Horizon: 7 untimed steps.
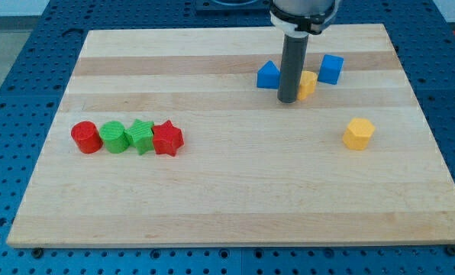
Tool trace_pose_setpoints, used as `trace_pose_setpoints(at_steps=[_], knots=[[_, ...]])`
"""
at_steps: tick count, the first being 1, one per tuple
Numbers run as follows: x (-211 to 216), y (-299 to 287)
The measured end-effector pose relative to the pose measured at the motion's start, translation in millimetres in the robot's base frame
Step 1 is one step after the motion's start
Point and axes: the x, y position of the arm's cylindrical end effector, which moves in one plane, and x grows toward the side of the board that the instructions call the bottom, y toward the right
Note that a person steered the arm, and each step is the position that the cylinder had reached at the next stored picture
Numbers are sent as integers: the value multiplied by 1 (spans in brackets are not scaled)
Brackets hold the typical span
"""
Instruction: Move the yellow heart to the blue cube
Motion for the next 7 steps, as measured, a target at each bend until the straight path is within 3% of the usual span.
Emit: trace_pose_setpoints(at_steps=[4, 7], knots=[[9, 36], [-6, 39]])
